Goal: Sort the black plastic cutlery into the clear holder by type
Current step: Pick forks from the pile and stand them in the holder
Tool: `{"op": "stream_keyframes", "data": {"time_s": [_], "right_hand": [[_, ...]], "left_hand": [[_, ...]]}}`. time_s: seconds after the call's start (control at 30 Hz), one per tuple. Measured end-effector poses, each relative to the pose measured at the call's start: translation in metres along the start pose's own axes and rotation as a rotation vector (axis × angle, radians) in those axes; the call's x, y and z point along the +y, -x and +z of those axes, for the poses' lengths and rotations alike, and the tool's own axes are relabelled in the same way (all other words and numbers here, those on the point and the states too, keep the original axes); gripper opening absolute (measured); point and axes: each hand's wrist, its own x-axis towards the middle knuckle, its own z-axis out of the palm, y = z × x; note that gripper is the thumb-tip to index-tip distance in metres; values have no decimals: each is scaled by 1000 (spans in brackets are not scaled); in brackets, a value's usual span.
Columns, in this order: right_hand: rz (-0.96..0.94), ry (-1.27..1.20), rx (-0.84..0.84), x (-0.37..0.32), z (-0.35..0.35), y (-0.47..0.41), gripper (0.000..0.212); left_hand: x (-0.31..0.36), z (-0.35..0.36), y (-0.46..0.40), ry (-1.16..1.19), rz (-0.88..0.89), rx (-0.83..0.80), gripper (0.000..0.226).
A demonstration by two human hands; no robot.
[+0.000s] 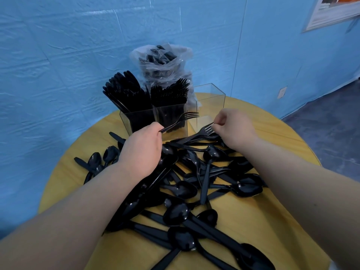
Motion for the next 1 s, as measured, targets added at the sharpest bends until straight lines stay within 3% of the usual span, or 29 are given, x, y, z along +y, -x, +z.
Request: {"op": "stream_keyframes", "data": {"time_s": [0.3, 0.53, 0.77, 0.9, 1.0], "right_hand": [[24, -468, 26, -2, -43, 21, 5], [7, -501, 89, -17, -42, 31, 5], [-37, -524, 63, -24, -40, 41, 10], [-11, -740, -40, -33, -43, 48, 19], [12, -920, 49, -45, -50, 44, 9]], "left_hand": [[13, -6, -5, 107, 54, 22, 31], [31, -14, 5, 281, 30, -163, 30], [31, -21, 10, 204, 128, -215, 26], [30, -25, 11, 196, 144, -194, 25], [32, -33, 4, 107, 183, -55, 27]]}}
